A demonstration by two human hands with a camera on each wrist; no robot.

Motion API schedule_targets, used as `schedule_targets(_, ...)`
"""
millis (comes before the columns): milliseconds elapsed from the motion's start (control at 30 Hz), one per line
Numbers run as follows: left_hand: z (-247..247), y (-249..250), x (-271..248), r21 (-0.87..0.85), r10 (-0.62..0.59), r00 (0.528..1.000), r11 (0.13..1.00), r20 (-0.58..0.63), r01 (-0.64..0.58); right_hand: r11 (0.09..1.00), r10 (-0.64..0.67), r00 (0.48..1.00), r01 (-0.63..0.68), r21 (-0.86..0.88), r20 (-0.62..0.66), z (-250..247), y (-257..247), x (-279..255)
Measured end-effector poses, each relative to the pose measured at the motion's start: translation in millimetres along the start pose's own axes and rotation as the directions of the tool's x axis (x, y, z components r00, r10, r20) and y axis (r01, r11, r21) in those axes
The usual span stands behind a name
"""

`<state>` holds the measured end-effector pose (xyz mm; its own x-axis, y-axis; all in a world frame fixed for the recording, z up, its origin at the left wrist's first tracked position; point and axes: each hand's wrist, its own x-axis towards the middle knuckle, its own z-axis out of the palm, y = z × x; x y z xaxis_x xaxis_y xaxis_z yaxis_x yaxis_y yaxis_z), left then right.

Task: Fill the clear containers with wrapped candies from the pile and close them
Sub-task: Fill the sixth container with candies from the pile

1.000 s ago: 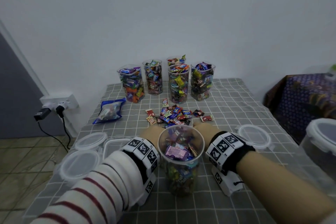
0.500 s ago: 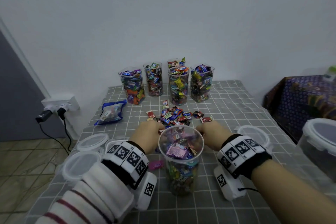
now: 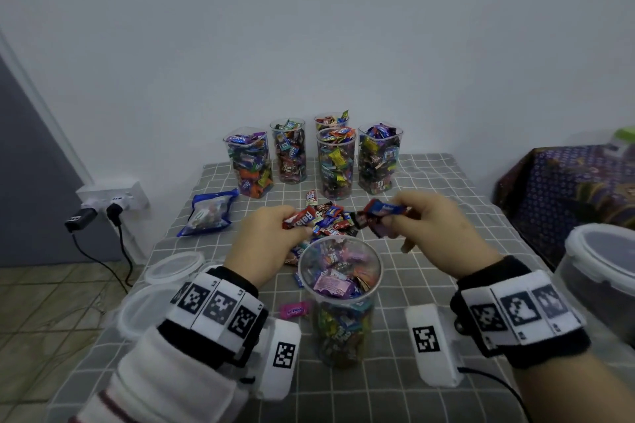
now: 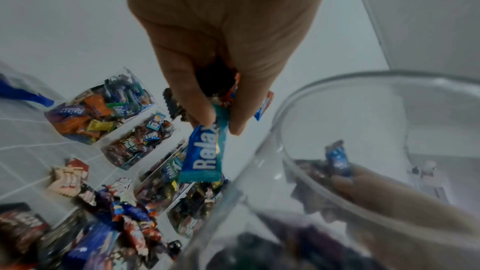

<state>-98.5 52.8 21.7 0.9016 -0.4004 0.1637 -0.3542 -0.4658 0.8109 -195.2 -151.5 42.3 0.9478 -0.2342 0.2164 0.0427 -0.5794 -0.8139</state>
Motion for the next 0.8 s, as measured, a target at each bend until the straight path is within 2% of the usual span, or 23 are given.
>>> schedule_targets(67,-3.3,3.0,-1.9,-0.048,0.014,0.999,0.999,-0.036,-0.016,0.992,-0.059,0.997,0.063,0.107,-0.041,-3.4,-9.9,-6.6)
schedule_targets(167,-7.0,9.4,-6.7,-0.129,0.021,0.997,0.991,-0.07,-0.029,0.976,-0.124,0.992,0.122,0.178,-0.005,-2.2,-22.5,-16.8)
schedule_targets(367,-9.8,12.7,-12.8,-0.215,0.041,0.994,0.975,-0.102,-0.062,0.971,-0.213,0.976,0.217,-0.103,0.052,16.1,-27.5,-30.4)
schedule_targets(567,-11.7,14.0,-16.6,-0.294,0.028,0.995,0.954,-0.096,-0.055,0.963,-0.224,0.973,0.23,-0.14,0.055,21.2,-29.2,-37.4)
schedule_targets(700,-12.3,17.2,-18.4,-0.331,0.042,0.993,0.941,-0.112,-0.077,0.967,-0.254,0.967,0.254,-0.03,-0.013,23.4,-21.7,-42.7)
schedule_targets(800,-13.9,22.4,-19.7,-0.356,0.071,0.987,0.927,-0.144,-0.118,0.973,-0.201,0.979,0.204,0.108,-0.035,30.0,-11.6,-49.3)
